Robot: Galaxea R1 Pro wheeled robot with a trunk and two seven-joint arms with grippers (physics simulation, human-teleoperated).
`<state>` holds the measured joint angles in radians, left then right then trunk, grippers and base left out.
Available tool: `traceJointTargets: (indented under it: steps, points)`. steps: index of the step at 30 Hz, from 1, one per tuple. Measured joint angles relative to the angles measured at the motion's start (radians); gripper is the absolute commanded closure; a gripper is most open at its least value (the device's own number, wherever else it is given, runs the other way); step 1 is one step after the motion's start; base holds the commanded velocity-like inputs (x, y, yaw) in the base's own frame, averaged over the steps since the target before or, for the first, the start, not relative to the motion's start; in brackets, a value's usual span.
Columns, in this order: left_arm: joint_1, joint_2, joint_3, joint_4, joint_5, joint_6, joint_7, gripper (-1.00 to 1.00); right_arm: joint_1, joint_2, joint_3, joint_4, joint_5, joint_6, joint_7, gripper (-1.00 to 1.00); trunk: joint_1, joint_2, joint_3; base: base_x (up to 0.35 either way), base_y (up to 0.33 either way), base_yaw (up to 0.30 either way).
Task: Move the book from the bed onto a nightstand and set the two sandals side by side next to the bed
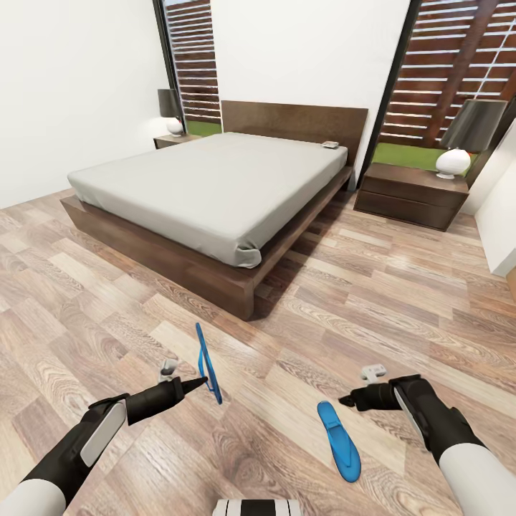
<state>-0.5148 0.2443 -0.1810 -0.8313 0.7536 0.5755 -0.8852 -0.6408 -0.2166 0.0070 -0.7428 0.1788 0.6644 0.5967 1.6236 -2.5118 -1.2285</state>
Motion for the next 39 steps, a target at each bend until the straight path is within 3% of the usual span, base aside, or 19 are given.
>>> traceJointTargets:
  steps: [4, 8, 21, 39]
  points:
    - [0.0, 0.0, 0.0, 0.0, 0.001, 0.001, -0.002, 1.0, 0.0, 0.0, 0.0, 0.0, 0.052, 0.006, 0.0, -1.0, 0.0, 0.0, 0.0, 0.0, 0.0, 0.0]
    - [0.0, -0.002, 0.0, 0.0, 0.001, 0.0, -0.002, 1.0, 0.0, 0.001, 0.0, -0.001, 0.072, 0.008, 0.002, -1.0, 0.0, 0.0, 0.0, 0.0, 0.0, 0.0]
    - [0.0, -0.004, 0.0, 0.0, -0.002, -0.002, 0.002, 1.0, 0.0, 0.003, -0.001, 0.007, 0.077, 0.035, -0.001, -1.0, 0.0, 0.0, 0.0, 0.0, 0.0, 0.0]
    - [0.0, -0.012, -0.003, 0.0, -0.008, -0.003, 0.007, 1.0, 0.0, 0.001, 0.003, -0.01, 0.079, 0.029, 0.006, -1.0, 0.008, -0.004, -0.07, 0.0, 0.0, 0.0]
